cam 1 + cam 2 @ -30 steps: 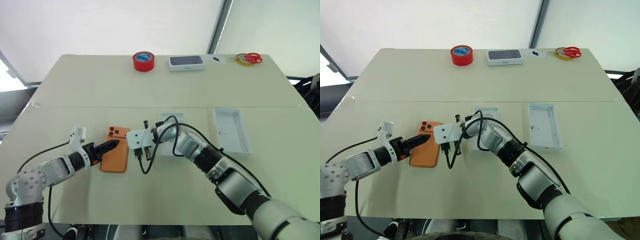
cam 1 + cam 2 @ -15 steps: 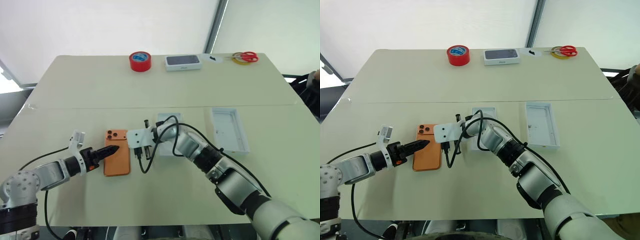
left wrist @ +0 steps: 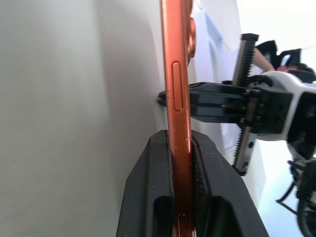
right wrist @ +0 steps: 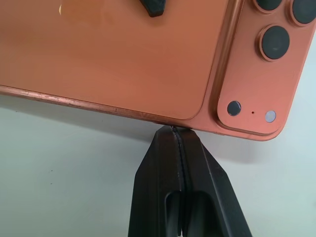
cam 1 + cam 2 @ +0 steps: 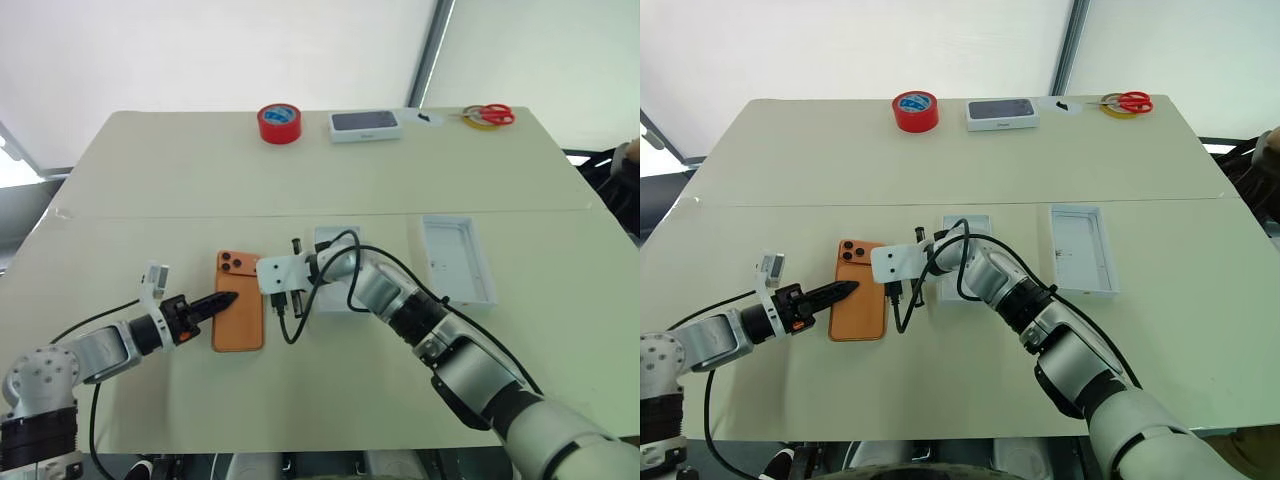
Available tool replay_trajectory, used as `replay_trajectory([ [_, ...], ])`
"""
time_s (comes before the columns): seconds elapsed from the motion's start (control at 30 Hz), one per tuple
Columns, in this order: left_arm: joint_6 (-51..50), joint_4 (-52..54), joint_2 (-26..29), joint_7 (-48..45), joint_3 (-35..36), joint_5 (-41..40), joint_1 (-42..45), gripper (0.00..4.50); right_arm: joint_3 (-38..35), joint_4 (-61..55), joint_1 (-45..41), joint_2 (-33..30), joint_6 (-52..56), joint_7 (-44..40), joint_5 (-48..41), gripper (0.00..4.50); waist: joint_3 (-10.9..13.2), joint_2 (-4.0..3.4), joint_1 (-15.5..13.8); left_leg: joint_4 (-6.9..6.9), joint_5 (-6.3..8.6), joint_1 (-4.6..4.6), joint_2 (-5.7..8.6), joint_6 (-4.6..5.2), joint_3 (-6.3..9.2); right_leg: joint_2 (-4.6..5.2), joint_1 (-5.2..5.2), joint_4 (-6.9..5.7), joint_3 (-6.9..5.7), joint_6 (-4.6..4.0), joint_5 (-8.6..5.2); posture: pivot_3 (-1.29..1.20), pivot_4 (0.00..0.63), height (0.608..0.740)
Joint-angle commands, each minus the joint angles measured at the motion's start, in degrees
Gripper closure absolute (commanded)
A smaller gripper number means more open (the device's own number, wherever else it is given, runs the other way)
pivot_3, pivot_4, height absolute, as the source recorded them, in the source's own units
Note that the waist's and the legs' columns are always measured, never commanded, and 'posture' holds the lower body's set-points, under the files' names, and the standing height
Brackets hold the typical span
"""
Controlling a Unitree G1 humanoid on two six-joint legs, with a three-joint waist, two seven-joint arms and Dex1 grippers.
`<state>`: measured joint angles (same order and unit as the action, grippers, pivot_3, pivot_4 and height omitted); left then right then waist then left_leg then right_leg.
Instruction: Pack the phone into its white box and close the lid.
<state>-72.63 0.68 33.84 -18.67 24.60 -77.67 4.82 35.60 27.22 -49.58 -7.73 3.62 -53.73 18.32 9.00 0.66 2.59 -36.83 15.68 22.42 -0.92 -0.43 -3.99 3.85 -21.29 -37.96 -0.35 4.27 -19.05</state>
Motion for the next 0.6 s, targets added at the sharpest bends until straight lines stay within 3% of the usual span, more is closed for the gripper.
replay_trajectory([
  [0.03, -1.3, -1.0, -0.6, 2.8, -1.0, 2.2, -1.9, 4.49, -4.4, -3.0, 0.1, 1.6, 2.5, -0.1, -4.2, 4.5, 0.0, 0.02, 0.0, 0.0, 0.0, 0.01, 0.0, 0.0, 0.0, 0.0, 0.0, 0.0, 0.0, 0.0, 0.0, 0.0, 0.15, 0.74],
  [0.13, 0.5, -1.4, -2.3, 3.2, 1.1, 0.8, -1.2, 4.49, -8.8, -4.4, -0.3, 3.0, 5.9, -1.3, -9.5, 4.5, 0.0, 0.01, 0.0, 0.01, 0.0, 0.06, 0.0, 0.0, 0.0, 0.0, -0.02, 0.01, 0.0, 0.0, 0.0, 0.0, 0.15, 0.74],
  [0.23, 4.3, 3.0, -3.8, 1.4, 2.4, 0.8, -1.4, 4.5, -13.1, -11.0, 1.4, -0.1, 11.5, -7.6, -16.6, 3.69, 0.1, 0.03, -0.1, 0.01, 0.01, 0.15, 0.0, 0.0, 0.01, 0.0, -0.03, 0.02, 0.0, 0.0, 0.0, 0.0, 0.15, 0.74],
  [0.33, 3.9, 4.3, -4.2, 0.5, 3.1, -2.3, -1.5, 4.5, -15.2, -18.9, 4.4, -4.1, 14.6, -11.5, -21.1, 2.27, 0.1, 0.06, -0.1, 0.01, 0.13, 0.2, 0.0, 0.09, 0.02, 0.01, -0.03, 0.03, 0.0, 0.0, 0.0, 0.0, 0.15, 0.74],
  [0.6, 5.9, 3.6, -4.1, 0.8, 3.2, -2.1, -1.5, 4.5, -17.4, -36.1, 16.7, -22.0, 13.4, -19.0, -25.5, 2.27, 0.1, 0.06, 0.0, 0.02, 0.09, 0.68, -0.01, 0.19, 0.05, 0.01, -0.28, 0.23, 0.0, 0.01, 0.0, 0.0, 0.15, 0.74],
])
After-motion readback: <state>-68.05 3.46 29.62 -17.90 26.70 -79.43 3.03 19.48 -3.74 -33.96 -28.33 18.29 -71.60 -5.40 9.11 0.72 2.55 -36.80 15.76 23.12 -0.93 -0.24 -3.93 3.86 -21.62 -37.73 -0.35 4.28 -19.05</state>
